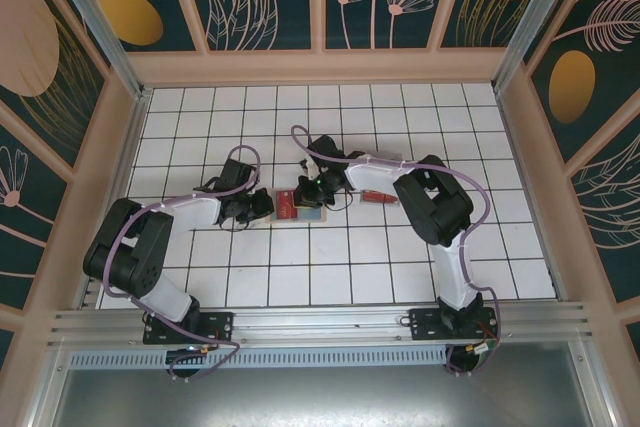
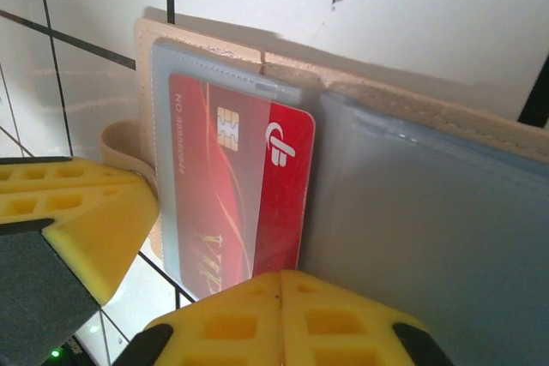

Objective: Take the credit cards out of the card holder

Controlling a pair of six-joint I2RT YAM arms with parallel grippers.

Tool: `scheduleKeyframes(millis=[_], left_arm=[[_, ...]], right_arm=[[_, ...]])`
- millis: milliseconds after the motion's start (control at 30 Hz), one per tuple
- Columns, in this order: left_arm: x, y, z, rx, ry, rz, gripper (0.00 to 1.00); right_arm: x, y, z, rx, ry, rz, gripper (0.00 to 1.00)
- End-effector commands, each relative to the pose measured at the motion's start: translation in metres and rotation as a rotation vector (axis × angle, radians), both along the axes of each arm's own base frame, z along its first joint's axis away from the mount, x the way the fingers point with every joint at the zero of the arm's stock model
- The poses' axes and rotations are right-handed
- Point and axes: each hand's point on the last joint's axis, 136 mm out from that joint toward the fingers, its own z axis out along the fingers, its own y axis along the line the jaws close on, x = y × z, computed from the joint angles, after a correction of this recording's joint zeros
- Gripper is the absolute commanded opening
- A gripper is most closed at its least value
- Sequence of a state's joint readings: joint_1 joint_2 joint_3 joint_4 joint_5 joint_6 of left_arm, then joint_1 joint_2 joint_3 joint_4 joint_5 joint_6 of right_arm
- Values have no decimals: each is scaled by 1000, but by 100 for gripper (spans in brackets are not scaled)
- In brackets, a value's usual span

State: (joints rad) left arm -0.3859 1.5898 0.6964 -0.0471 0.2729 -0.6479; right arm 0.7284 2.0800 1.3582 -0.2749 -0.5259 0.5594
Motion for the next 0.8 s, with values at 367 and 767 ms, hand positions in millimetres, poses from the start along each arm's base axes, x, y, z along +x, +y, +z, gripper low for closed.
scheduleKeyframes(millis=[367,767], left_arm=[[-8,5,-15,24,47,5,13],[-6,2,-12,12,37,-1,12]], right_arm=[[2,-11,8,48,18,-48,0],[3,-13,13,42,13,-50,12]])
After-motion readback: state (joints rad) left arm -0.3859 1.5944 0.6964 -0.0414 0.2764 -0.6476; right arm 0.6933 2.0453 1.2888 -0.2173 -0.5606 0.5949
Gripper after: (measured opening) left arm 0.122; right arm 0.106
